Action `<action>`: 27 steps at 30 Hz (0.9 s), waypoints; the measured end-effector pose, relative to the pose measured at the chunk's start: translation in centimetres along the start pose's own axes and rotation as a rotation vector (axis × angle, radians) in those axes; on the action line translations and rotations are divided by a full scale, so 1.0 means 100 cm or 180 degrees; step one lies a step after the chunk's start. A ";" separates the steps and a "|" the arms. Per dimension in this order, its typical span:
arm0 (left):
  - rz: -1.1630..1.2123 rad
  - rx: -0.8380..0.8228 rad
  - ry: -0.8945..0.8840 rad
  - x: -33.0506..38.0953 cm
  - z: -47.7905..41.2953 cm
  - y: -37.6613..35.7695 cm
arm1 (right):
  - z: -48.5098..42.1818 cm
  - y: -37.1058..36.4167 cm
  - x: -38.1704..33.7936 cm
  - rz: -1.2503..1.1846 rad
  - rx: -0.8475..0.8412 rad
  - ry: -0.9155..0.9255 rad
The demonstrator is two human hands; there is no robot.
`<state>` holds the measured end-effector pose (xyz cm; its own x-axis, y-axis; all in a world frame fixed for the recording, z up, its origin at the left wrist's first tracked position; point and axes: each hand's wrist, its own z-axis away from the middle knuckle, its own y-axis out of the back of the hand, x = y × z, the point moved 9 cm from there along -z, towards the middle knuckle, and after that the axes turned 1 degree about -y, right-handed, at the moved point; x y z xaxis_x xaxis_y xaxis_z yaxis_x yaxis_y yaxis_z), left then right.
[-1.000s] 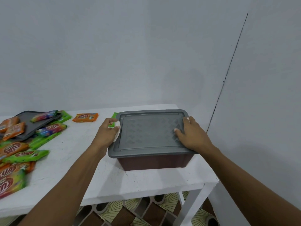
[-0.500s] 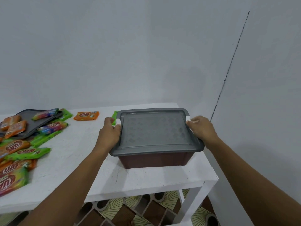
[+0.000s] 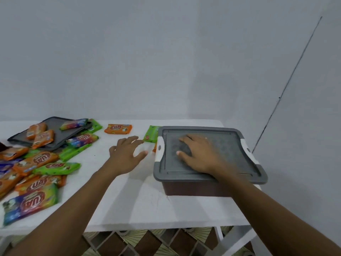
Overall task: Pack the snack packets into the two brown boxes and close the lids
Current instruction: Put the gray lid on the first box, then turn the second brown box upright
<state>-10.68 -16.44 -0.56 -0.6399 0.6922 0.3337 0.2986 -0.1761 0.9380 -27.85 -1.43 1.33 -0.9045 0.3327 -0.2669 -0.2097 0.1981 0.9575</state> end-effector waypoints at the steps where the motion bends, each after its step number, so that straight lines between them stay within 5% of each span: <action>1: -0.0134 0.0002 -0.0076 -0.012 -0.001 0.002 | -0.007 -0.003 -0.017 -0.0060 0.0042 0.0028; 11: -0.0582 -0.0188 -0.0327 -0.172 -0.017 0.023 | -0.105 -0.046 -0.204 -0.1038 0.0824 -0.0020; 13: -0.0473 -0.0273 -0.0414 -0.200 -0.020 0.027 | -0.134 -0.077 -0.202 -0.0989 0.0875 -0.0612; 17: -0.0482 -0.0282 -0.0576 -0.238 -0.008 0.036 | -0.162 -0.147 -0.149 -0.0337 -0.0031 -0.1690; 22: 0.0030 -0.0085 -0.0619 -0.285 0.019 0.056 | -0.163 -0.167 -0.110 0.0382 -0.0425 -0.2038; 27: -0.0345 0.0001 -0.0586 -0.327 0.041 0.062 | -0.152 -0.177 -0.147 0.0633 -0.0141 -0.1588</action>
<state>15.01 -37.31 -6.07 -0.5281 0.8233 0.2081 0.2353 -0.0936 0.9674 -16.54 -23.86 -10.07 -0.6442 0.7597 -0.0891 -0.0775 0.0512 0.9957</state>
